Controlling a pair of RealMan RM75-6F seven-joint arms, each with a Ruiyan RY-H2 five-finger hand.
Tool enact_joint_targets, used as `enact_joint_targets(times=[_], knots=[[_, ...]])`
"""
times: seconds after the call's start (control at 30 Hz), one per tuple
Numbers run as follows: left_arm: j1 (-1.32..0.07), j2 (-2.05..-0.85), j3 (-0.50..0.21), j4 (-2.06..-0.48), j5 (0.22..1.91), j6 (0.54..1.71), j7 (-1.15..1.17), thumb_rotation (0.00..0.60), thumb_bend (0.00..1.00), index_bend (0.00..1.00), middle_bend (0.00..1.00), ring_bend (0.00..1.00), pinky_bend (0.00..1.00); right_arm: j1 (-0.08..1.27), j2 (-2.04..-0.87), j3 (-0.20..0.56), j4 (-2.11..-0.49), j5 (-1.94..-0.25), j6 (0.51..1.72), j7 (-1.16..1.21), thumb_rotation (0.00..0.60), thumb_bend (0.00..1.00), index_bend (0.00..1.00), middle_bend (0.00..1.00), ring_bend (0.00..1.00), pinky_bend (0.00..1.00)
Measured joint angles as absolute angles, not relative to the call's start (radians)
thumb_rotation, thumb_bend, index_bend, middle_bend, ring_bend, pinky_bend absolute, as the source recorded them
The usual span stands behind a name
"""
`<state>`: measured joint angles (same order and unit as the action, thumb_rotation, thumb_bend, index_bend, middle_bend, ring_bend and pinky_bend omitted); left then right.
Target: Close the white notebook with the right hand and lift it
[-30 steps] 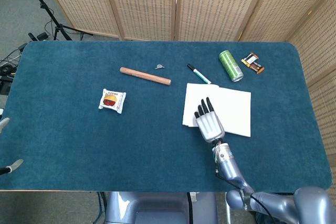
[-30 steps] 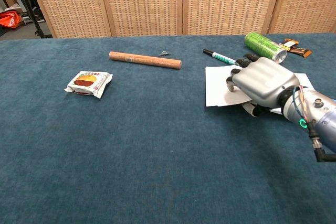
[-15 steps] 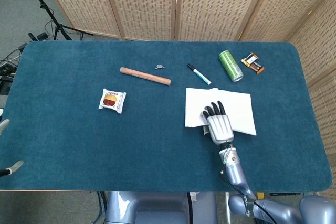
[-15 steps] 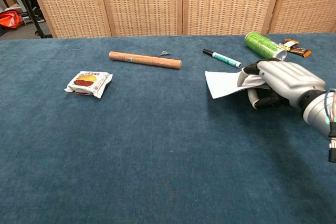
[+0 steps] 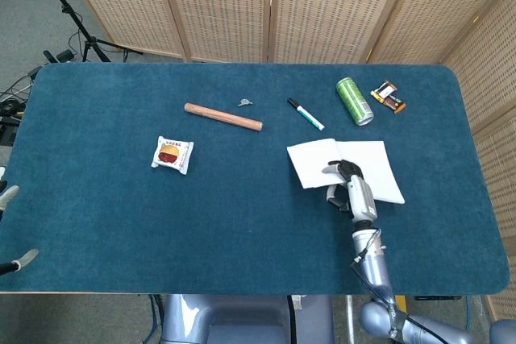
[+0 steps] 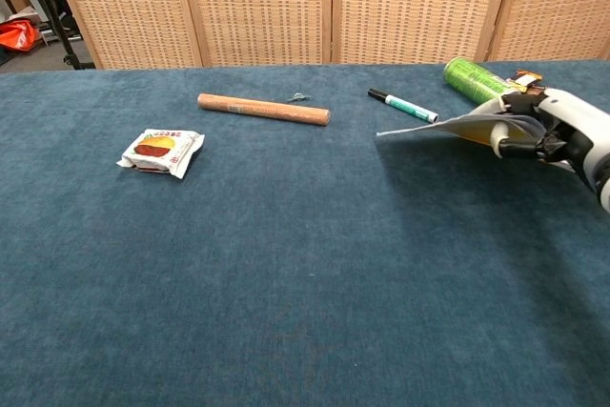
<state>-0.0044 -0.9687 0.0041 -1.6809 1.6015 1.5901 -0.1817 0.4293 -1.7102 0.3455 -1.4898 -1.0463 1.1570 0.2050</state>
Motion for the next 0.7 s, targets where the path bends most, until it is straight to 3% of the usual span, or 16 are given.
enact_joint_targets(times=[0.17,0.3,0.4,0.43,0.5,0.7], knots=[[-0.004,-0.971,0.006,-1.680,1.605,1.591,-0.176,0.600,0.00,0.00,0.00,0.00,0.00,0.394,-1.647,0.415,-1.580,-0.932,1.063,0.344,0.600,0.78,0.37,0.20,0.06,0.04],[-0.006,-0.972,0.005,-1.681,1.602,1.588,-0.173,0.600,0.00,0.00,0.00,0.00,0.00,0.383,-1.641,0.435,-1.588,-0.906,1.053,0.374,0.600,0.81,0.36,0.09,0.00,0.04],[-0.007,-0.973,0.005,-1.682,1.602,1.586,-0.168,0.600,0.00,0.00,0.00,0.00,0.00,0.374,-1.644,0.460,-1.596,-0.863,1.037,0.432,0.600,0.82,0.18,0.00,0.00,0.00],[-0.007,-0.973,0.005,-1.682,1.602,1.585,-0.167,0.600,0.00,0.00,0.00,0.00,0.00,0.372,-1.644,0.469,-1.598,-0.840,1.032,0.457,0.600,0.80,0.09,0.00,0.00,0.00],[-0.007,-0.974,0.005,-1.683,1.602,1.585,-0.166,0.600,0.00,0.00,0.00,0.00,0.00,0.368,-1.646,0.484,-1.598,-0.814,1.027,0.479,0.600,0.72,0.01,0.00,0.00,0.00],[-0.007,-0.974,0.006,-1.683,1.602,1.586,-0.165,0.600,0.00,0.00,0.00,0.00,0.00,0.363,-1.655,0.510,-1.588,-0.767,1.036,0.481,0.600,0.66,0.00,0.00,0.00,0.00]])
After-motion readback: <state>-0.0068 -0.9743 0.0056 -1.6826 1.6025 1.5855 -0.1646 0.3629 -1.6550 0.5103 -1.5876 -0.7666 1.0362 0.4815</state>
